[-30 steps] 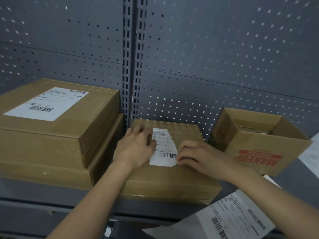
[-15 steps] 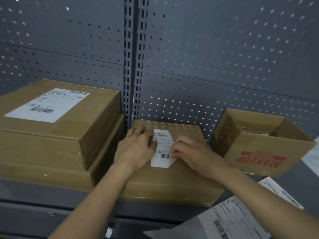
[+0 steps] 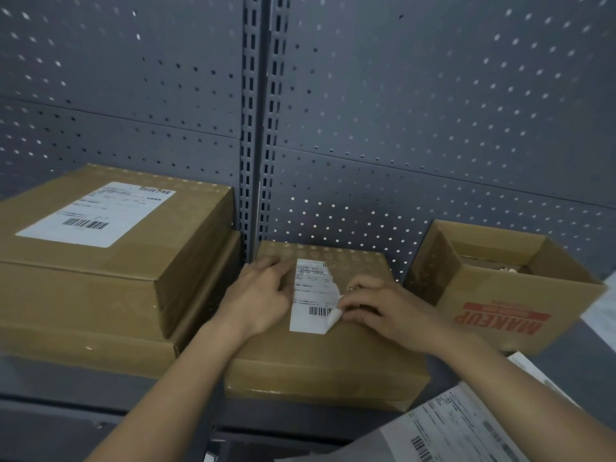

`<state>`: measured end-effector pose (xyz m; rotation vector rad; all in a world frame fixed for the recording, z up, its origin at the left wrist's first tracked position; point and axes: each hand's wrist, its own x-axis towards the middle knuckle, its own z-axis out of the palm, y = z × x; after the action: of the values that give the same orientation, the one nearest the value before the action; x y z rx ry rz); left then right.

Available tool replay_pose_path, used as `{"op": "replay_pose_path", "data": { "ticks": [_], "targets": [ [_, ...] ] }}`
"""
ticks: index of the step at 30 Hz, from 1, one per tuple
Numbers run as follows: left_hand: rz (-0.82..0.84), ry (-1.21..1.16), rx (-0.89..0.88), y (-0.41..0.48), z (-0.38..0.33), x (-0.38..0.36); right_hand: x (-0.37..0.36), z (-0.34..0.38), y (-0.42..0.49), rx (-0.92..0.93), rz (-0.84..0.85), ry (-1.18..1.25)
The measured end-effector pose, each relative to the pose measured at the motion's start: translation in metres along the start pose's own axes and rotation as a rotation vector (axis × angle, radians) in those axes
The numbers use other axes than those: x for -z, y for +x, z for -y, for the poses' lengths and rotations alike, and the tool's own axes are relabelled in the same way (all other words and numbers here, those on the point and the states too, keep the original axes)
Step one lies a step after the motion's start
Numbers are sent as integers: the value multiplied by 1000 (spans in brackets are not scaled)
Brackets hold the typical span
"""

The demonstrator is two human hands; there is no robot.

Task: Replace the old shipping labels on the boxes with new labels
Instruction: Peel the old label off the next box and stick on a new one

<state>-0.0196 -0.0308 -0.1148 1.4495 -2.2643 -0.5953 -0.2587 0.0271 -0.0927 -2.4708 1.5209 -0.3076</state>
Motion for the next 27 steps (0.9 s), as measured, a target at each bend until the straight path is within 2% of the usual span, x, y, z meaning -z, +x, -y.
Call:
{"op": "replay_pose_path", "data": {
  "ticks": [4, 9, 12, 21, 27],
  "targets": [
    [81, -89, 57, -6, 12, 5, -5, 4, 3, 30, -74, -19],
    [22, -162, 106, -12, 14, -4, -11, 5, 2, 105, -154, -98],
    [35, -131, 123, -10, 14, -4, -10, 8, 5, 98, -143, -173],
    [51, -120, 132, -11, 10, -2, -8, 16, 15, 13, -78, -199],
    [58, -108, 133, -13, 7, 0, -7, 22, 21, -6, -50, -141]
  ]
}}
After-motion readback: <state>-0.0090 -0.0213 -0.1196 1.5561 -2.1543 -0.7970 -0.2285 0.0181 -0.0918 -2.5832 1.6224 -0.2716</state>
